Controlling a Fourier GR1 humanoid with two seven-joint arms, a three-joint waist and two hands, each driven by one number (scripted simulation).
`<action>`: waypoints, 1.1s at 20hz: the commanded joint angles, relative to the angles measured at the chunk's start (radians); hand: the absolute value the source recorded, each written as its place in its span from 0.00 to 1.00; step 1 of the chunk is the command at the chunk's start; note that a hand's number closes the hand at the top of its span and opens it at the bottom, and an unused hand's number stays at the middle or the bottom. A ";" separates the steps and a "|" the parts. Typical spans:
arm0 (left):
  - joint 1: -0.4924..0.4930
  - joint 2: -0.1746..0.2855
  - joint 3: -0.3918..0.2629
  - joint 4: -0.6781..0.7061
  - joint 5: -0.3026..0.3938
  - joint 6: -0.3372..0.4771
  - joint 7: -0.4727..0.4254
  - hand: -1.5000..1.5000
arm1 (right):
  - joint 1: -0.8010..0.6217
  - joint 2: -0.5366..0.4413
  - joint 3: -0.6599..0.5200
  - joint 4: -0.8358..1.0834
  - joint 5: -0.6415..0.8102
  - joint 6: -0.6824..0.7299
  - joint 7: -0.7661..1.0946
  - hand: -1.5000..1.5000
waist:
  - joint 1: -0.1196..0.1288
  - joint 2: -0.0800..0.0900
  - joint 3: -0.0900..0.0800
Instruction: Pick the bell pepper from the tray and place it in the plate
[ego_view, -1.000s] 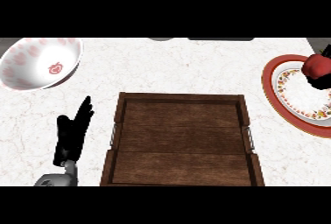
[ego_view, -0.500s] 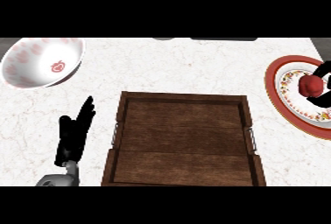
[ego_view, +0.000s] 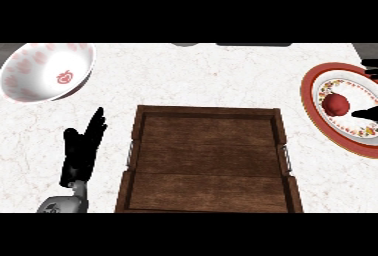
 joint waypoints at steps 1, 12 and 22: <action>0.015 0.019 0.014 -0.018 0.013 -0.015 0.000 0.50 | -0.016 -0.021 -0.164 0.029 -0.175 0.064 -0.104 0.00 | -0.008 -0.003 0.002; 0.020 -0.023 -0.015 0.016 -0.026 0.019 -0.027 0.50 | 0.059 -0.119 -0.263 0.143 -0.308 0.290 -0.202 0.00 | 0.002 0.003 0.000; 0.060 -0.031 -0.018 -0.011 -0.015 0.004 -0.049 0.50 | 0.096 -0.072 -0.225 0.127 -0.319 0.271 -0.286 0.00 | 0.003 0.001 0.000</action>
